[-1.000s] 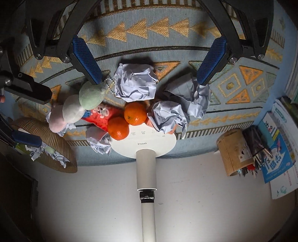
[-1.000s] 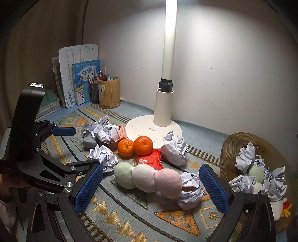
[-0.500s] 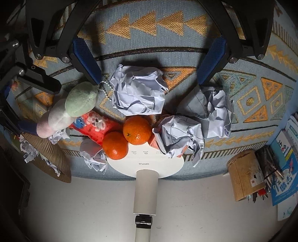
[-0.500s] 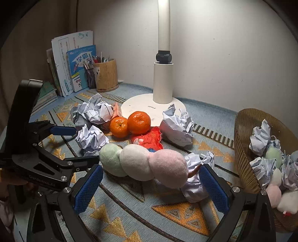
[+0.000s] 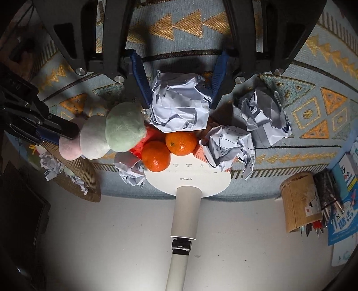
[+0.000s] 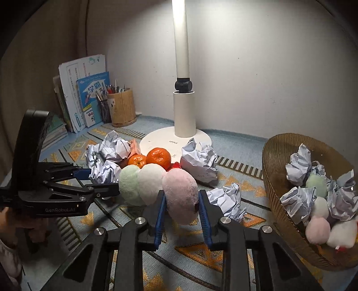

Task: Organize objects
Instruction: 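Grasp the plush ball skewer with the right tool while the left tool grasps a paper ball, then carry the plush skewer and paper ball into the glass bowl and open both tools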

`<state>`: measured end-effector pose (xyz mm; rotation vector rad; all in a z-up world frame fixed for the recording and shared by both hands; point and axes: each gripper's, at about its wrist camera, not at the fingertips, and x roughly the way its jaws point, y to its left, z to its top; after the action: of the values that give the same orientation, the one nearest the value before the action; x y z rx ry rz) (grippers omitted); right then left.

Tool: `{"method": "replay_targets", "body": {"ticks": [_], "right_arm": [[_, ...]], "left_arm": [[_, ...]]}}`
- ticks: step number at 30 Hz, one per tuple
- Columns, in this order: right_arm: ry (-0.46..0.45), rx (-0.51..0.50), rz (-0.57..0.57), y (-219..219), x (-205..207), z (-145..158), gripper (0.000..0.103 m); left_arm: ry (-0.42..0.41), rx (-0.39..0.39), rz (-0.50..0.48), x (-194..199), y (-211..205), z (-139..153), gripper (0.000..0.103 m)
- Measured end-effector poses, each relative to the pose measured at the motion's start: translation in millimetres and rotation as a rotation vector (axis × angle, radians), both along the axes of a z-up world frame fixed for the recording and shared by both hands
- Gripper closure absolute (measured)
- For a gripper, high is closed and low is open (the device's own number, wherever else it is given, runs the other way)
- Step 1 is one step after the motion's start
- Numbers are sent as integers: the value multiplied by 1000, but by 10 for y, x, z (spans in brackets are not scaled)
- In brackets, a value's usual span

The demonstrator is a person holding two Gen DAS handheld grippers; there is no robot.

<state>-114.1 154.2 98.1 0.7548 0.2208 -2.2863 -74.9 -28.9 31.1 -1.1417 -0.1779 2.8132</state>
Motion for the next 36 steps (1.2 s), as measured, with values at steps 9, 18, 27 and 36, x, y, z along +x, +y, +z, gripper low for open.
{"method": "replay_targets", "body": {"ticks": [9, 18, 27, 36], "right_arm": [[69, -53, -18, 52, 119, 140, 76], [19, -159, -55, 229, 36, 156, 76], [29, -198, -57, 280, 64, 220, 76], [54, -389, -65, 624, -34, 734, 76]], "left_arm": [[82, -20, 11, 121, 17, 109, 55], [55, -15, -1, 75, 11, 64, 55], [73, -30, -5, 109, 46, 76, 55], [76, 93, -34, -25, 44, 237, 55]]}}
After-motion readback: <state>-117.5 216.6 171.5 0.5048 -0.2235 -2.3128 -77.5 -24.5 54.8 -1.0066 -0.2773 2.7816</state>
